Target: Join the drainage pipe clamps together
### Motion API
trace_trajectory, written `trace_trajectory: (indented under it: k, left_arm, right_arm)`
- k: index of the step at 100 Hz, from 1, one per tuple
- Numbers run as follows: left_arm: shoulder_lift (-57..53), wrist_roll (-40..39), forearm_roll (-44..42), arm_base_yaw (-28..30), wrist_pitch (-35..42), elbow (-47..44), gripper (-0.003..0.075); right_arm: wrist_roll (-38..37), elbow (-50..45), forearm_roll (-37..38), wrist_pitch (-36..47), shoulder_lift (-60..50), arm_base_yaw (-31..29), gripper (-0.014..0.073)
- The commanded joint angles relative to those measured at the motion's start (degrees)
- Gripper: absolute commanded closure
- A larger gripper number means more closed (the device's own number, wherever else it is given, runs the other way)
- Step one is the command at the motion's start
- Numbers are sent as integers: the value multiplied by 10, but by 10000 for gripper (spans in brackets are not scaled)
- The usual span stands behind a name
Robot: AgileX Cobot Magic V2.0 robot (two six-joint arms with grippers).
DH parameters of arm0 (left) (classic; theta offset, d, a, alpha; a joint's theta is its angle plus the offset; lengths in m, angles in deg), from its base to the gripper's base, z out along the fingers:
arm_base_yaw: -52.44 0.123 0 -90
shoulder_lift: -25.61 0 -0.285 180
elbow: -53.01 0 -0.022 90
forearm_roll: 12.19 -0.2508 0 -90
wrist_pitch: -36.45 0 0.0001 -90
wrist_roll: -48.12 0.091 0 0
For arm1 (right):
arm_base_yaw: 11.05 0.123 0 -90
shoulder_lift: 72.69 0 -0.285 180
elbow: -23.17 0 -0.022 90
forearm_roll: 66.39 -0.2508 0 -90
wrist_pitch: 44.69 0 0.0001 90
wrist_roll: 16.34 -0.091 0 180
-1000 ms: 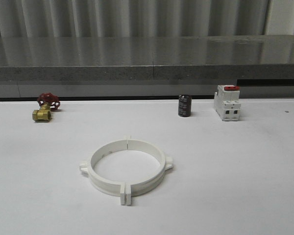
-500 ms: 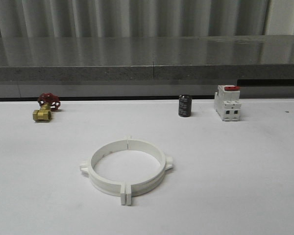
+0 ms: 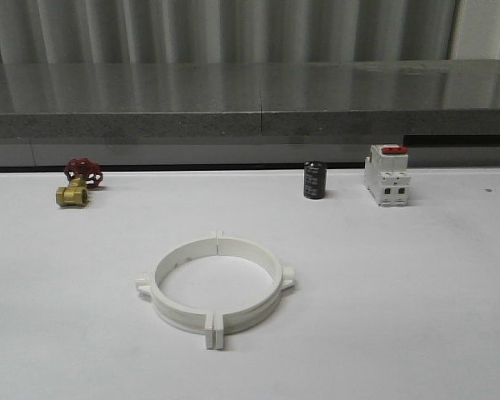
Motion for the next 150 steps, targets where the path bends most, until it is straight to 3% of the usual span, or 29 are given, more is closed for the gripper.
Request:
trace_trajectory:
  k: [1,53,150]
  left_arm:
    - [-22,0,5,10,55,5,740]
    - [-21,0,12,11,101,-31,740]
    - [-21,0,17,11,101,-31,740]
  right_arm:
    - [0,8,8,46,-12,-4,662]
    - [0,8,8,45,-12,-4,662]
    - [0,8,8,45,-12,-4,662]
